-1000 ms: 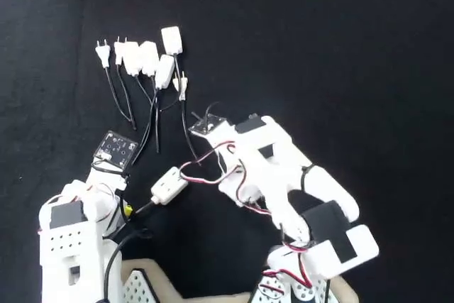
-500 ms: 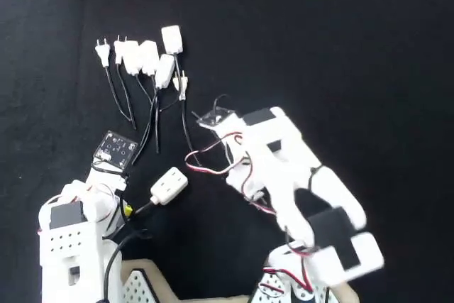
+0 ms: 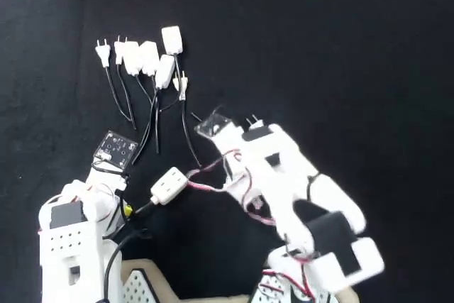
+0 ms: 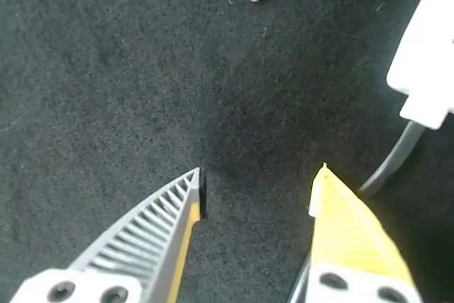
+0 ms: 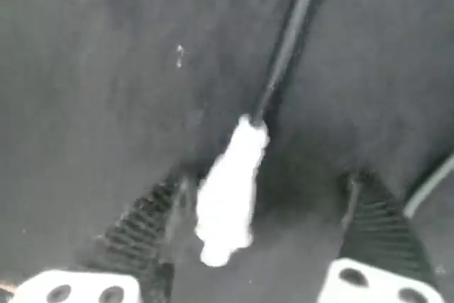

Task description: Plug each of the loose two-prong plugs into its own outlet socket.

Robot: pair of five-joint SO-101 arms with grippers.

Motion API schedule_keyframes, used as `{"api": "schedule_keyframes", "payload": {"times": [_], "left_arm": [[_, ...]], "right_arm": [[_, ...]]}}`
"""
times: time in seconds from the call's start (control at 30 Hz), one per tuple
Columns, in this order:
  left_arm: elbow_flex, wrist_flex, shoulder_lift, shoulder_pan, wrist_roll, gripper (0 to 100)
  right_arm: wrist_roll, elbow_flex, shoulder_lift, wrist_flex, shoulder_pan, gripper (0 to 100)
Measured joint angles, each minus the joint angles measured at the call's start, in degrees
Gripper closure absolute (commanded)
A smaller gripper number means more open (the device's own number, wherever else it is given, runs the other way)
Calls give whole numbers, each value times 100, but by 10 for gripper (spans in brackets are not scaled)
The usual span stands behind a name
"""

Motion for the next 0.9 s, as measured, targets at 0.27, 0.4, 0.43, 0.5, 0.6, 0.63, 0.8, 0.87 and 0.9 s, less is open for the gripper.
{"api": "schedule_keyframes", "payload": {"times": [0.27, 0.4, 0.43, 0.5, 0.6, 0.63, 0.8, 0.87, 0.9], "left_arm": [[0, 0, 0, 0, 0, 748], [0, 0, 0, 0, 0, 748], [0, 0, 0, 0, 0, 748], [0, 0, 0, 0, 0, 748], [0, 0, 0, 0, 0, 748], [0, 0, 0, 0, 0, 748], [0, 0, 0, 0, 0, 748], [0, 0, 0, 0, 0, 748], [0, 0, 0, 0, 0, 748]], "right_arm": [[-62, -18, 0, -220, -26, 956], [-62, -70, -9, -202, -18, 956], [-62, -97, -9, -167, -18, 956], [-62, -176, -53, -44, -18, 971], [-70, -132, -229, 167, -35, 982], [-70, -62, -343, 290, -53, 983], [-70, -62, -1143, 853, -70, 983], [-70, -62, -1424, 949, -70, 984], [-53, -62, -1503, 949, -70, 984]]}}
